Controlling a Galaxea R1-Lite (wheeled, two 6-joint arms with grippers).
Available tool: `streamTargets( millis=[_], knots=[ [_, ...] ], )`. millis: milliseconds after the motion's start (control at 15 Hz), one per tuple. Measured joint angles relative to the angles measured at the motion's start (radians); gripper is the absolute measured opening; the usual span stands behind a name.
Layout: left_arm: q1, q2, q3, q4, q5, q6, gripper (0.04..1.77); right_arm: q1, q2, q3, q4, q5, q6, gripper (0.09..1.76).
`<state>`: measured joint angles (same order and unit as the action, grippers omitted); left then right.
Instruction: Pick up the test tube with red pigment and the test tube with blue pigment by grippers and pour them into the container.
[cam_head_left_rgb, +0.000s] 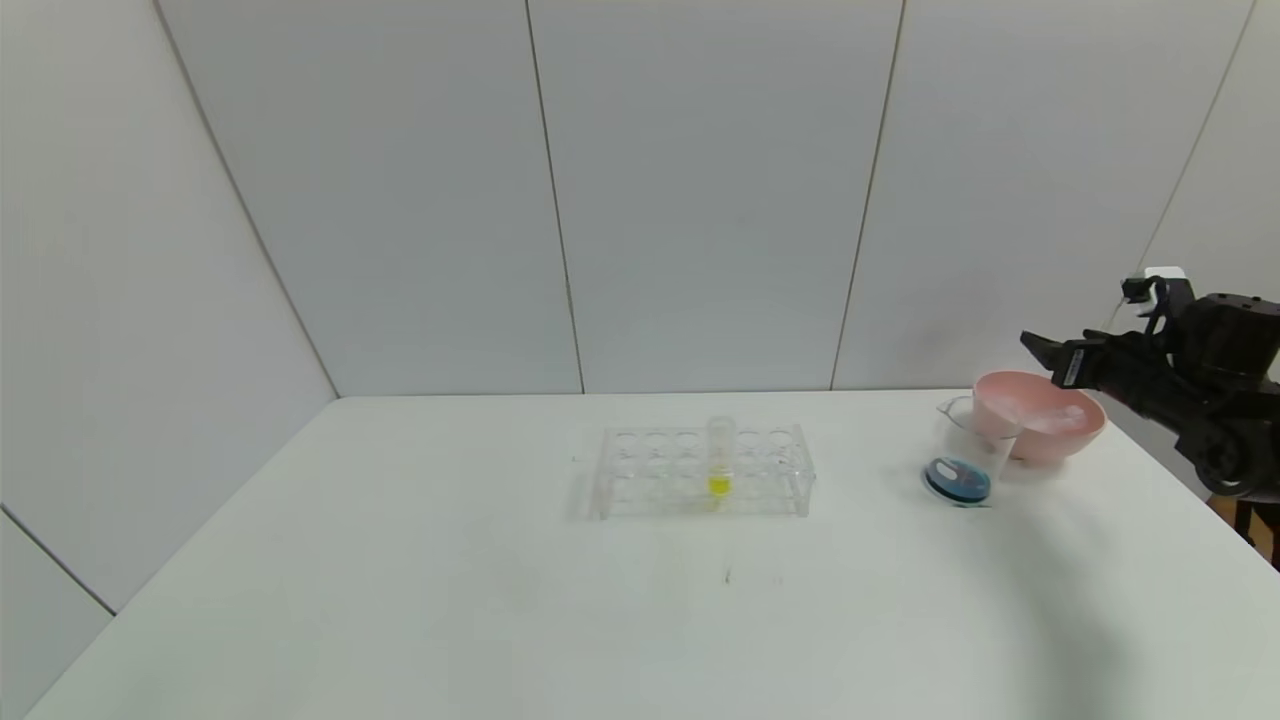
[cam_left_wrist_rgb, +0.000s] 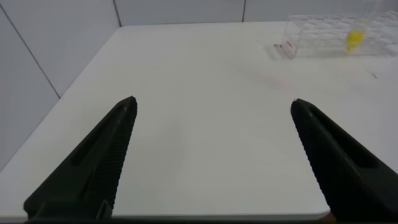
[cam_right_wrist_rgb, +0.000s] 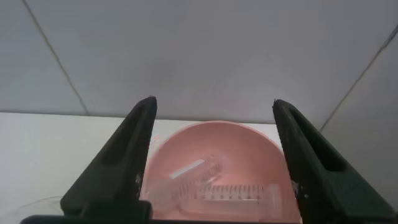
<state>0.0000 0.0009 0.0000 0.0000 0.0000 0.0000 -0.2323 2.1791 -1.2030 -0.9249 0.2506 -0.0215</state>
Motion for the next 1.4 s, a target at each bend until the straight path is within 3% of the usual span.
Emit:
streamTargets(
  millis=[467, 733, 1400],
  knots=[
    [0.0, 0.0, 0.0, 0.0, 0.0, 0.0, 1.76, 0.227, -0.261, 0.256, -0.016, -0.05, 0.05, 1.56],
    [0.0, 0.0, 0.0, 0.0, 0.0, 0.0, 1.76, 0.301, -0.479, 0.436, -0.042, -0.092, 0.056, 1.62],
    [0.0, 0.0, 0.0, 0.0, 0.0, 0.0, 1.76, 0.214, -1.199, 0.843, -0.025, -0.113, 0.052, 1.68]
  ],
)
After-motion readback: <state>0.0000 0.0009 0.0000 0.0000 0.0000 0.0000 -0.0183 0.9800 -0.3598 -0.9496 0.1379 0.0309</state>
